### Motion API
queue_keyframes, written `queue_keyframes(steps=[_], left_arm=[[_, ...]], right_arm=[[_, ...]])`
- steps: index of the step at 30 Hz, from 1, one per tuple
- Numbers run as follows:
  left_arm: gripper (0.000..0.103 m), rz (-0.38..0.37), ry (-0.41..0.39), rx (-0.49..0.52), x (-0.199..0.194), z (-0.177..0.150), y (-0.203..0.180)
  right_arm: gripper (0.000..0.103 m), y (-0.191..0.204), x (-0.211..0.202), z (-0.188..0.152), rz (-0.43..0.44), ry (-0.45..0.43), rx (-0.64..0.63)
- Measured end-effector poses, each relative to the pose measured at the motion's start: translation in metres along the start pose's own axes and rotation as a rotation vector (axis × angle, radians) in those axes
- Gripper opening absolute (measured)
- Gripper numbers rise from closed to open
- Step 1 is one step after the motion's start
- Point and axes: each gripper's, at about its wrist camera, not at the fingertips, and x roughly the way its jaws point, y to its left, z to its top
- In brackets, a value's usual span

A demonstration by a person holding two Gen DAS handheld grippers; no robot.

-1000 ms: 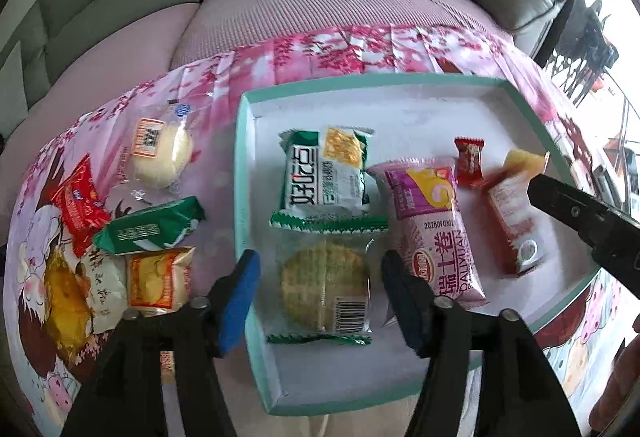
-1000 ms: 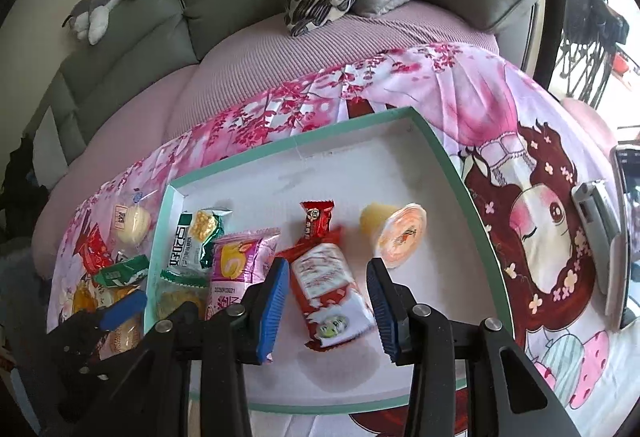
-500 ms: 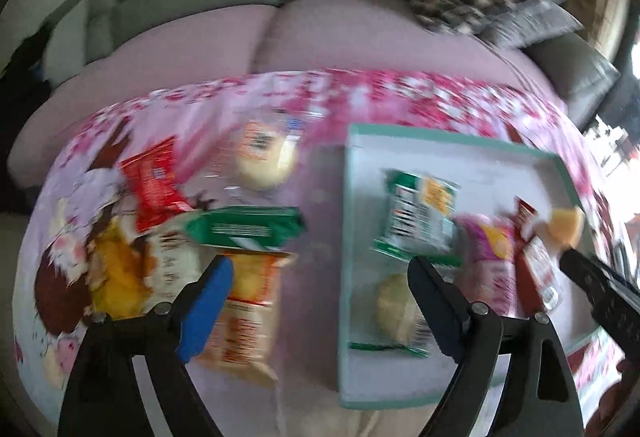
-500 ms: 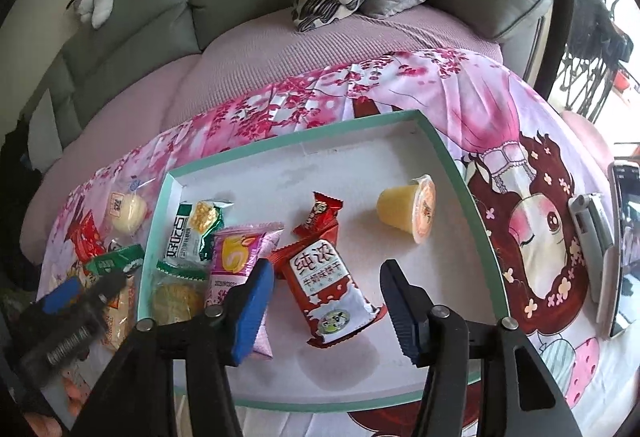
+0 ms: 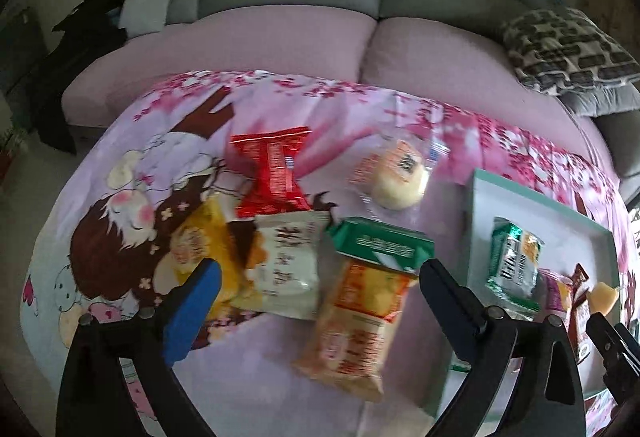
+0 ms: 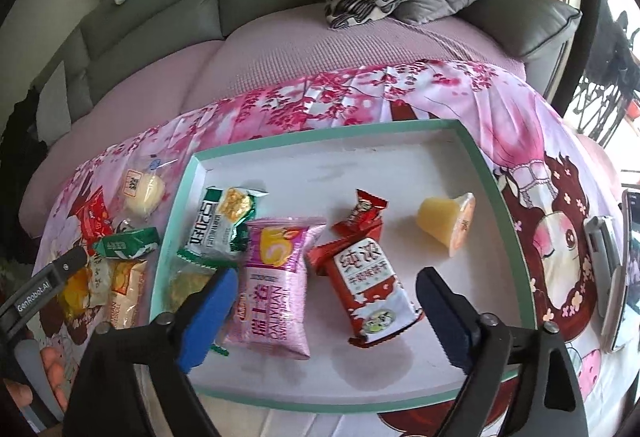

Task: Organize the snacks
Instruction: 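Move both open grippers back from the tray toward the snack pile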

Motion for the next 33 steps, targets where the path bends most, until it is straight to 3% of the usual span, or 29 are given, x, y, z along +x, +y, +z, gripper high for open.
queue_keyframes(steps=[2,17,25,33], left_arm=[[0.099,0.010,-0.003,-0.018,0.000,0.001,0.010],[0.100,0.070,-0.027,-0.158,-0.006,0.006,0.098],[0.100,0.050,-0.090,-0.194,-0.014,0.006,0.133],[0.100,-0.016,-0.081,-0.197,-0.012,0.004,0.153]], right_arm=[[0.103,0.004,0.000,0.000,0.006,-0.004,-0.005],[0.103,0.052,-0.012,-0.003,0.114,-0.105,-0.050],[0.103,0.079,-0.012,-0.006,0.177,-0.112,-0.077],[0.103,0.113,-0.013,-0.012,0.228,-0.111,-0.130]])
